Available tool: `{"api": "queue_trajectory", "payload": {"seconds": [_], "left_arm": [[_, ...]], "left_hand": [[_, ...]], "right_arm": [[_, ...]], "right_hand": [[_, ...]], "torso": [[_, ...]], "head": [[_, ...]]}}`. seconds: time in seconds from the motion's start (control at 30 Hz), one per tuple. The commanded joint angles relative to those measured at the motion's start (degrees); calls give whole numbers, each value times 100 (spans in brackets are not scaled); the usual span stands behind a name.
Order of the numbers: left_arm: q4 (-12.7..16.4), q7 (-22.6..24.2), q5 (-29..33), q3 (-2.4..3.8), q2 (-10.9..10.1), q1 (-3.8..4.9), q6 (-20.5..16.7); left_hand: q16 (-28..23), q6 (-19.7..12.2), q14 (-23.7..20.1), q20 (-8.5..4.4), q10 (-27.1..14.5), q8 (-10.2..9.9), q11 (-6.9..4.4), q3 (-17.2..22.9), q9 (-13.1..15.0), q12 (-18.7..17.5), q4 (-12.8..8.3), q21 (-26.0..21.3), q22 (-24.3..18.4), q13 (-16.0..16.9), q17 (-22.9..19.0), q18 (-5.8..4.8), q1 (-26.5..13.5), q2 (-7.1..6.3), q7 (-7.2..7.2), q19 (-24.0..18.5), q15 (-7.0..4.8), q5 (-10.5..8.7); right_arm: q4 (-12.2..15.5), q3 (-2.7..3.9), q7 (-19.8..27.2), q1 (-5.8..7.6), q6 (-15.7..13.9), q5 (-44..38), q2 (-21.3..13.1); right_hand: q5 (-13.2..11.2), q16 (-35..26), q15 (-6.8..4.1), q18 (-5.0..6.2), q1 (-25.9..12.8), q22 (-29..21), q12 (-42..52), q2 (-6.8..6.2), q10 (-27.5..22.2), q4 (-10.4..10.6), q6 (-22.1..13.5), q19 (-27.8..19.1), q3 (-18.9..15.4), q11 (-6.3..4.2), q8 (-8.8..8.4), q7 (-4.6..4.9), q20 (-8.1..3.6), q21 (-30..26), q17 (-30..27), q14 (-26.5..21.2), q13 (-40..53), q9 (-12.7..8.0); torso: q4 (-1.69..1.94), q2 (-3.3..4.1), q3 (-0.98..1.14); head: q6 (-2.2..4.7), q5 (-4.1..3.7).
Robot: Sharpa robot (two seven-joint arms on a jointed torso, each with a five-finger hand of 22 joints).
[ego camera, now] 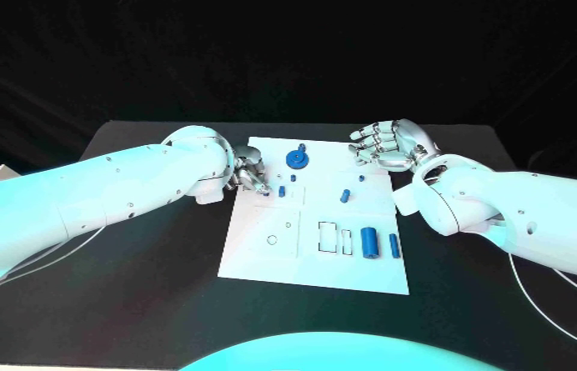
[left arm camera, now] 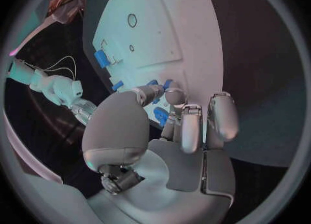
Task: Assemble the parts on the task board
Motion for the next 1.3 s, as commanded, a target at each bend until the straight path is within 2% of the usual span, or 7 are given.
{"api": "queue_trajectory", "payload": {"seconds": [0.03, 0.33, 0.53, 0.77, 0.87, 1.17, 1.3], "left_arm": [[13, -20, 159, -17, 20, -26, 31], [-67, -72, 248, -17, 49, -26, -80], [-163, -137, 349, -18, 100, -26, -96], [-257, -211, 390, -20, 137, -26, -76], [-286, -229, 390, -21, 146, -26, -78], [-316, -249, 374, -22, 146, -26, -106], [-316, -259, 361, -22, 140, -27, -132]], "left_hand": [[24, 27, 481, -1, 44, -4, -7, 1040, 1, 18, -1002, 24, 1, 0, 1092, -72, -56, -13, -20, 36, -39, 29], [6, 18, 470, -4, 28, -22, -8, 1021, -3, -26, -961, 22, 0, -71, 1052, -72, -128, -6, -23, 34, -41, 21], [-17, -16, 457, -18, 20, -97, -31, 653, -25, -59, -788, 9, -2, -125, 1007, -72, -362, -20, -69, 30, -60, -73], [-37, 106, 447, -39, -46, -217, -47, -25, -111, -51, -421, -16, -17, -131, 970, -71, -684, -122, -90, 26, -77, -112], [-36, 129, 448, -40, -54, -237, -44, -150, -124, -48, -352, -19, -16, -131, 974, -71, -711, -119, -87, 28, -77, -121], [-34, 141, 449, -41, -54, -239, -46, -192, -126, -44, -336, -19, -14, -127, 977, -72, -706, -113, -90, 30, -78, -122], [-37, 166, 448, -39, -64, -261, -40, -451, -137, -35, -220, -28, -23, -120, 972, -71, -762, -163, -84, 27, -74, -141]], "right_arm": [[12, 1, 67, -3, 77, -53, -1], [13, 1, 68, -3, 74, -53, -3], [14, 1, 69, -3, 72, -53, -4], [19, 1, 68, -3, 73, -53, -8], [19, 1, 68, -3, 74, -53, -8], [18, 1, 68, -3, 79, -53, -7], [19, 0, 68, -3, 81, -53, -7]], "right_hand": [[19, -35, 4, 77, -34, -6, 12, 34, -32, -35, -18, 9, 3, 10, 27, 271, 9, 1, -6, 16, -7, -6], [32, -44, 5, 77, -43, -42, 20, 32, -32, -38, -17, 17, 3, 10, 30, 272, 9, 3, -8, 22, -25, -12], [32, -44, 5, 77, -43, -42, 20, 32, -32, -38, -17, 17, 3, 10, 30, 272, 9, 3, -8, 22, -25, -12], [32, -44, 5, 77, -43, -42, 20, 32, -32, -38, -17, 17, 3, 10, 30, 272, 9, 3, -8, 22, -25, -12], [32, -44, 5, 77, -43, -42, 20, 32, -32, -38, -17, 17, 3, 10, 30, 272, 9, 3, -8, 22, -25, -12], [32, -44, 5, 77, -43, -42, 20, 32, -32, -38, -17, 17, 3, 10, 30, 272, 9, 3, -8, 22, -25, -12], [32, -44, 5, 77, -43, -42, 20, 32, -32, -38, -17, 17, 3, 10, 30, 272, 9, 3, -8, 22, -25, -12]], "torso": [[-4, 2, 0], [-5, -2, 0], [-7, 4, -3], [-5, 1, -1], [-3, 0, -2], [0, -1, -2], [-3, 0, -2]], "head": [[4, 1], [11, -8], [15, -19], [8, -33], [1, -35], [1, -41], [7, -35]]}}
